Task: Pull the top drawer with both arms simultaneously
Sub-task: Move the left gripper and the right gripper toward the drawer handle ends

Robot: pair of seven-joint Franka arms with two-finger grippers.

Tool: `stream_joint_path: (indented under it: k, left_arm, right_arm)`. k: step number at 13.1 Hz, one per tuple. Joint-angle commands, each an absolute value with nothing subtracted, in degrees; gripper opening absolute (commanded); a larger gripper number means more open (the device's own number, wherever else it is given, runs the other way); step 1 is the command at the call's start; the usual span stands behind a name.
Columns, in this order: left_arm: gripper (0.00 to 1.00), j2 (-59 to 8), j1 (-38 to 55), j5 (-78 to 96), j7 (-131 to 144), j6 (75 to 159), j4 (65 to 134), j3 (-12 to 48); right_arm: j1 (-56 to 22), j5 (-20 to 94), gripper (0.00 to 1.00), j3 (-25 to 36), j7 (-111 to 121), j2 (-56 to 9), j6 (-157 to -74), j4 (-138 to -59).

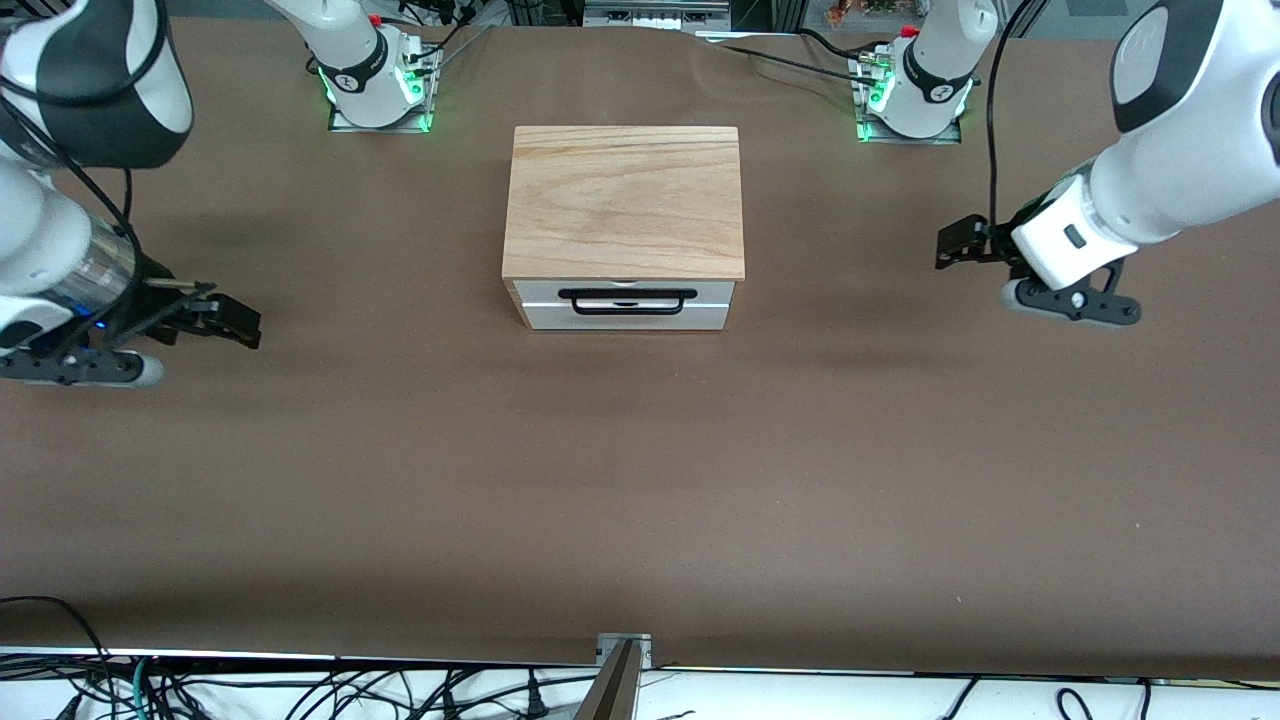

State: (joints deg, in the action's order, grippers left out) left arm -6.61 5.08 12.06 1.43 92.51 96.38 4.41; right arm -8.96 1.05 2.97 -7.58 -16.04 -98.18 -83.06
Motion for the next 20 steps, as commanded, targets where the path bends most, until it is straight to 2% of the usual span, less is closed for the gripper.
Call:
stream_joint_path:
  k: [1,4,7,11,15,16,18,20]
  left_arm:
    - [1.0,-15.3,5.3,21.8,0.4,91.7,89.3,4.3]
    - [1.0,-24.8,6.1,34.5,-0.4,91.8,81.6,4.3]
    - [1.0,-31.2,7.0,50.7,-6.1,92.0,80.9,4.3]
    - [1.0,-40.1,9.6,66.0,-20.3,91.9,81.2,4.3]
    - [0.99,-44.4,12.9,77.6,-37.1,91.8,85.5,4.3]
    - [0.94,-44.9,13.3,79.1,-42.4,91.8,87.6,4.3]
    - [0.92,-45.8,13.9,82.3,-49.8,91.8,91.3,4.5]
    - [0.84,-46.0,13.8,82.8,-51.6,91.7,94.0,5.2]
  right_arm:
    - [-10.3,5.4,1.0,2.7,-8.1,-18.9,-99.4,-82.1]
    - [-10.6,17.0,1.0,2.7,-7.9,-22.7,-100.1,-82.2]
    - [-9.8,38.3,1.0,2.7,-4.4,-28.5,-100.4,-82.3]
    - [-9.7,51.0,1.0,2.8,10.6,-34.6,-100.3,-83.5]
    - [-10.7,68.3,1.0,2.7,28.1,-39.1,-100.1,-89.3]
    - [-11.2,70.8,1.0,2.6,32.6,-40.3,-99.8,-90.3]
    - [-13.0,75.6,1.0,2.5,38.6,-40.9,-99.7,-93.7]
    - [-13.5,81.6,1.0,1.1,44.2,-40.6,-98.7,-97.7]
